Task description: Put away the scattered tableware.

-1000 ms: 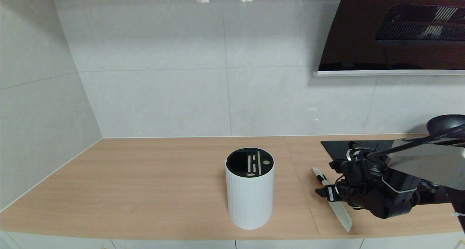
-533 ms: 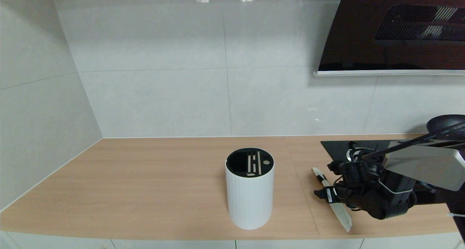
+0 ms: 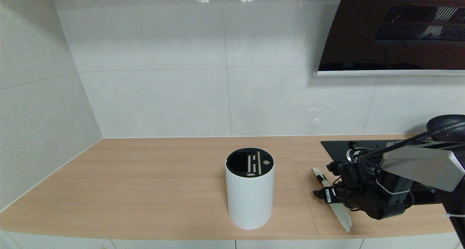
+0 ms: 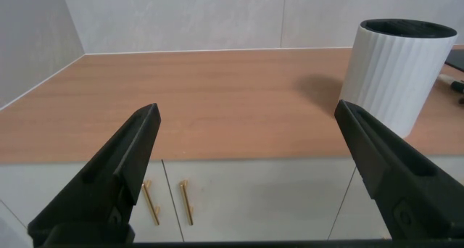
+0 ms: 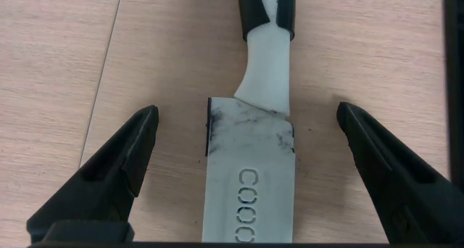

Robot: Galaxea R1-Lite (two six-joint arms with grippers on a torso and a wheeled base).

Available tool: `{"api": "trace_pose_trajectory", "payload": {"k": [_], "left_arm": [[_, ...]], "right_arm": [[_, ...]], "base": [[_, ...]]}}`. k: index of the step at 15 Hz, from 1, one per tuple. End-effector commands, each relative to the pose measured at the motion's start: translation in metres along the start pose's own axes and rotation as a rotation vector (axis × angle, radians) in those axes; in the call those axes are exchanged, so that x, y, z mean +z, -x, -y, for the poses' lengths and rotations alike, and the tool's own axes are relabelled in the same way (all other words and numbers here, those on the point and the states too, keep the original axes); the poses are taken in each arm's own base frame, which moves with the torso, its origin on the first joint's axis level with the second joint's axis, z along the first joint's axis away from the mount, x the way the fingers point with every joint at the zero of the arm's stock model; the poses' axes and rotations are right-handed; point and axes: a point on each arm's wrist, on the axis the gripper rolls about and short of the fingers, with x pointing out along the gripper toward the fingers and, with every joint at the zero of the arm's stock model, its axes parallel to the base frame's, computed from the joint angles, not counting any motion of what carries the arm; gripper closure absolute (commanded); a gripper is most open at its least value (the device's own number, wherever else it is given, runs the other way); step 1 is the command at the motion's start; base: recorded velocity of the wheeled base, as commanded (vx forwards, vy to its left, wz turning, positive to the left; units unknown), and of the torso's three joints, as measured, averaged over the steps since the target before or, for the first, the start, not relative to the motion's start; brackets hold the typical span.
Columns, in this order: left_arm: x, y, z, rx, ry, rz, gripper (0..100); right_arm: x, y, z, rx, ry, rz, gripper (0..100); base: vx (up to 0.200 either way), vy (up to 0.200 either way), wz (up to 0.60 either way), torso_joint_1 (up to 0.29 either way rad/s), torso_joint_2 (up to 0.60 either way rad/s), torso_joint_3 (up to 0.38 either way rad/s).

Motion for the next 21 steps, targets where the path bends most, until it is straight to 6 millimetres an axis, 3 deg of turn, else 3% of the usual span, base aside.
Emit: {"api": "trace_pose_trajectory", "payload": {"k": [1, 2, 3, 14, 17, 21], "left_arm": [[0.000, 0.000, 0.000, 0.000, 0.000, -0.001, 0], [0.000, 0.000, 0.000, 0.000, 0.000, -0.001, 0], [0.000, 0.000, 0.000, 0.000, 0.000, -0.001, 0], [0.000, 0.000, 0.000, 0.000, -0.002, -0.001, 0], [0.000, 0.000, 0.000, -0.001, -0.011, 0.001, 0], [0.006, 0.001, 0.000, 0.002, -0.002, 0.032, 0]], "right_arm": [[0.000, 0.000, 0.000, 0.001, 0.001, 0.002, 0], [0.000, 0.000, 0.000, 0.001, 0.001, 0.000, 0], [0.000, 0.000, 0.000, 0.001, 0.001, -0.001, 100], [0.001, 0.003, 0.000, -0.007, -0.003, 0.005, 100], [0.025, 0.027, 0.000, -0.015, -0.082, 0.071, 100], [0.057, 0.089, -0.006, 0.014, -0.080, 0.184, 100]], "base": [[0.000, 0.000, 0.00, 0.000, 0.00, 0.000], [0.000, 0.000, 0.00, 0.000, 0.00, 0.000], [0.000, 0.000, 0.00, 0.000, 0.00, 0.000], [0.000, 0.000, 0.00, 0.000, 0.00, 0.000], [0.000, 0.000, 0.00, 0.000, 0.00, 0.000], [0.000, 0.000, 0.00, 0.000, 0.00, 0.000]]}}
